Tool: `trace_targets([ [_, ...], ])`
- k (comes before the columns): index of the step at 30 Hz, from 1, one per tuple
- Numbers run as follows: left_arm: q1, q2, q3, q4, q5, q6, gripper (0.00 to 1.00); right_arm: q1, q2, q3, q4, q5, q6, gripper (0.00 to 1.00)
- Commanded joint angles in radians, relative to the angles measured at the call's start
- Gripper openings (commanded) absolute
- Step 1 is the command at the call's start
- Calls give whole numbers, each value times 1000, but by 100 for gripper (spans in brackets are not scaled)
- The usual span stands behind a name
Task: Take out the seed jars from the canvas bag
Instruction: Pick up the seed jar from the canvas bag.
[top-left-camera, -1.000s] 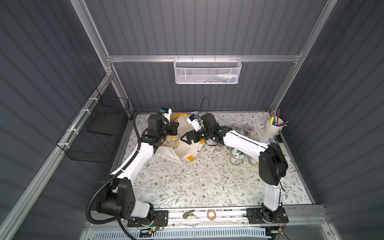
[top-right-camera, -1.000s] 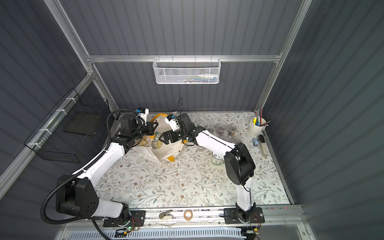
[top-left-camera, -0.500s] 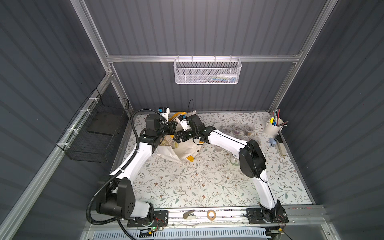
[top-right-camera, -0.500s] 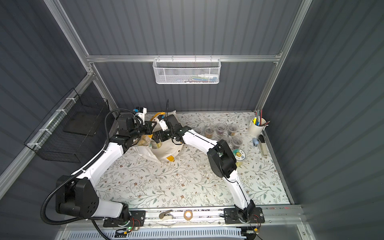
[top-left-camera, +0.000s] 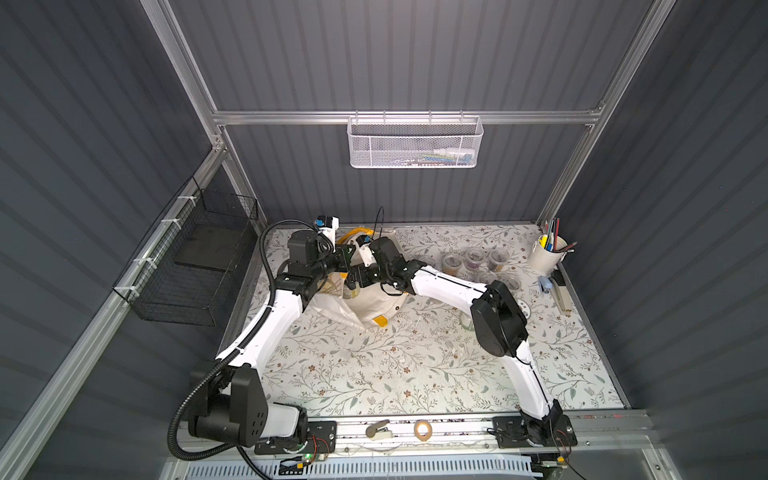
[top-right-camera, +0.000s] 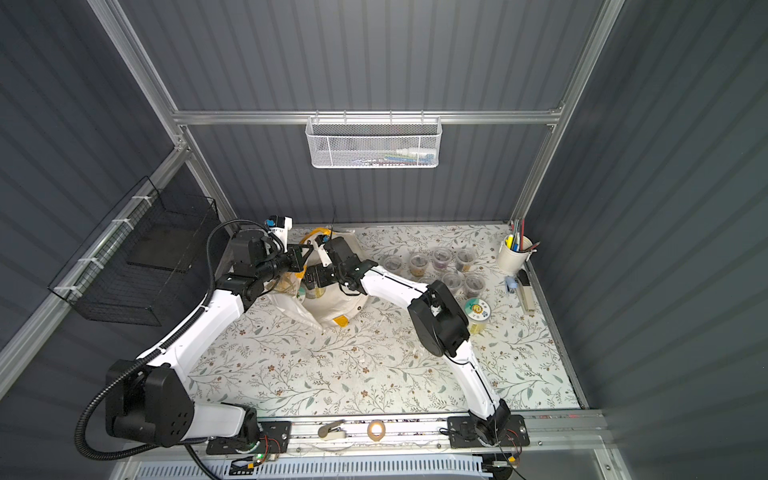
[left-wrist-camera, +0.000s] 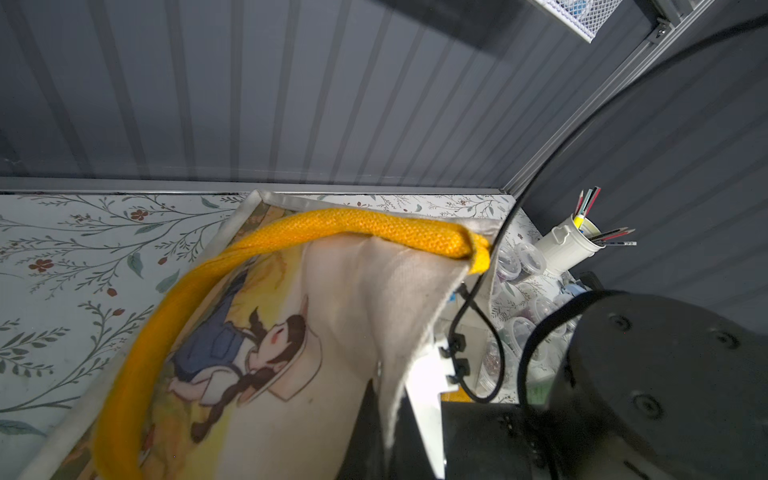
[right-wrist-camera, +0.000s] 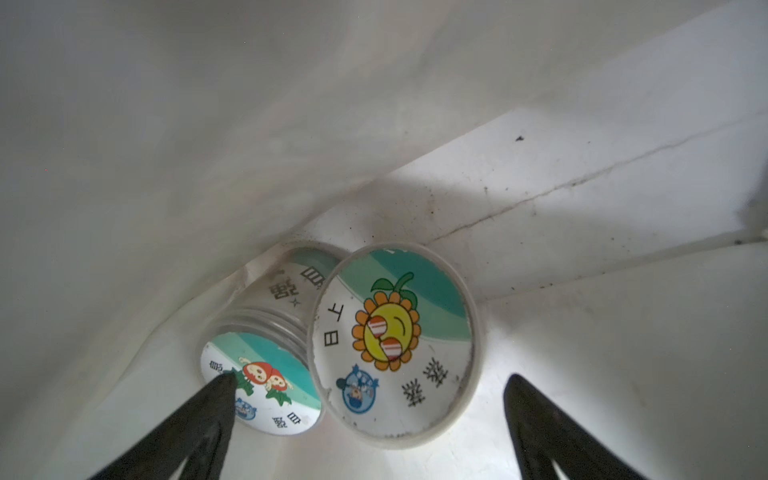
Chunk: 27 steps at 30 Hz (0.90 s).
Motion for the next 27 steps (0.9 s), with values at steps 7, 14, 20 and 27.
trace_targets([
  [7,-18,-48,-48,100,74,-50,0,22,56,-2,91,36,94,99],
  [14,-18,-63,-55,113,75,-61,0,33,109,62,46,67,90,99],
  [20,-18,-65,-60,121,76,-65,0,33,118,67,16,121,82,99],
  [27,-18,-69,-62,121,74,-61,0,12,103,54,-68,247,79,96],
])
